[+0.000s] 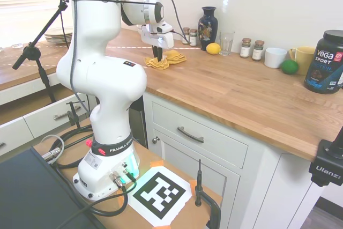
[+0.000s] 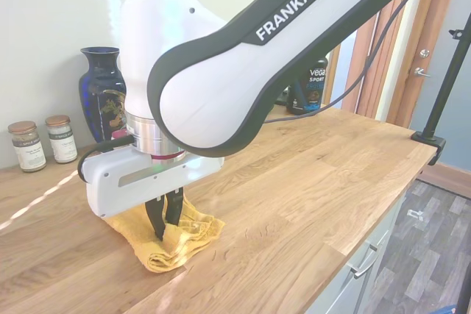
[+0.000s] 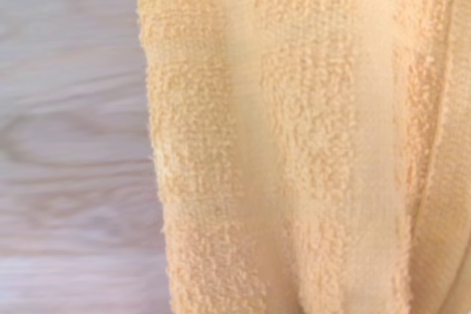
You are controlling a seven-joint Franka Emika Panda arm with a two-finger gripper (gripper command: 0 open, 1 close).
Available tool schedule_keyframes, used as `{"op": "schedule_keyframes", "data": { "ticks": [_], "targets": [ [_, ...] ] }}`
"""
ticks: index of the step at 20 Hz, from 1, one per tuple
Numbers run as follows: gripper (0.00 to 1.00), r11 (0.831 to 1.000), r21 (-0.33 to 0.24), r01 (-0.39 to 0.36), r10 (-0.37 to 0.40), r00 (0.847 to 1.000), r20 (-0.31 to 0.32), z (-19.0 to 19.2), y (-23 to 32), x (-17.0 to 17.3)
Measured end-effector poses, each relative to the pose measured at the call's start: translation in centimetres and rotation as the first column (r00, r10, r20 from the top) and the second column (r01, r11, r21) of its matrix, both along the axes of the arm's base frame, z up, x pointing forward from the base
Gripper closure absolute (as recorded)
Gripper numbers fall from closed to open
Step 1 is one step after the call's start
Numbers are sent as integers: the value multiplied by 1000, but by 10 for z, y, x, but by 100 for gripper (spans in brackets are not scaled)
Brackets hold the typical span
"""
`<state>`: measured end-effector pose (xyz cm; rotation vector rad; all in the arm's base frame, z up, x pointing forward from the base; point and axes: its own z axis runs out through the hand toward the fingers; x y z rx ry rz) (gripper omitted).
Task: Wipe the counter
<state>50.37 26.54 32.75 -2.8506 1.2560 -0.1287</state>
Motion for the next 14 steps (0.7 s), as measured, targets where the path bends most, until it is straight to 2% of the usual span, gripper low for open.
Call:
{"op": "schedule_keyframes", "data": {
  "ticks": [1, 14],
  "targets": [
    [0, 1000, -1, 1, -1, 1000, -2, 0, 0, 0],
    [0, 1000, -8, 3, -4, 1000, -28, 0, -2, 0]
  ]
}}
